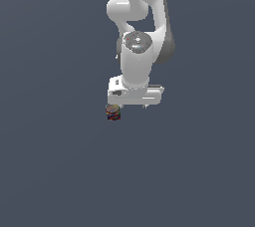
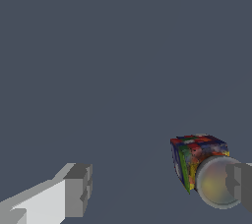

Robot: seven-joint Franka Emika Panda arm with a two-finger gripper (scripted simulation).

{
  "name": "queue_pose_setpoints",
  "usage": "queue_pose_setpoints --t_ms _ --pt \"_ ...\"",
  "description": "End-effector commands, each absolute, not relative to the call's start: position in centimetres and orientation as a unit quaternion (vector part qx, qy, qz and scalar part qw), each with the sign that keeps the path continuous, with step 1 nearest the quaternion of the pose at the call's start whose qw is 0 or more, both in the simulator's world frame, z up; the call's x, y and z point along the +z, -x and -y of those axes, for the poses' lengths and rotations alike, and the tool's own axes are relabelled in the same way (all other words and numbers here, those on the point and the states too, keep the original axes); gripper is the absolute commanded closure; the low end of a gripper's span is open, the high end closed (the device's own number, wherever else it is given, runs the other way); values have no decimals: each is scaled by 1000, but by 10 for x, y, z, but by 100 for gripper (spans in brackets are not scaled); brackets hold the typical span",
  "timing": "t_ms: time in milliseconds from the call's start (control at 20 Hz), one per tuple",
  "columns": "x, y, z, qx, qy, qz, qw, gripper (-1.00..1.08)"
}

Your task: Pick up the object and move it to a goal position.

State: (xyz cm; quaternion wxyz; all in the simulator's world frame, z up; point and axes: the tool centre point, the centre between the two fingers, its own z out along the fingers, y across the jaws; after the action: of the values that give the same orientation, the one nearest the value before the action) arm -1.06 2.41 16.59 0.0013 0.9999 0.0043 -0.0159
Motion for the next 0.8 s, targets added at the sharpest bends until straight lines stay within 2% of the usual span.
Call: queue_pose_setpoints --t_ms 0,750 --pt "166 11 -24 -16 -1000 -4 1 -92" --pt "174 11 1 -16 -1000 2 2 -92"
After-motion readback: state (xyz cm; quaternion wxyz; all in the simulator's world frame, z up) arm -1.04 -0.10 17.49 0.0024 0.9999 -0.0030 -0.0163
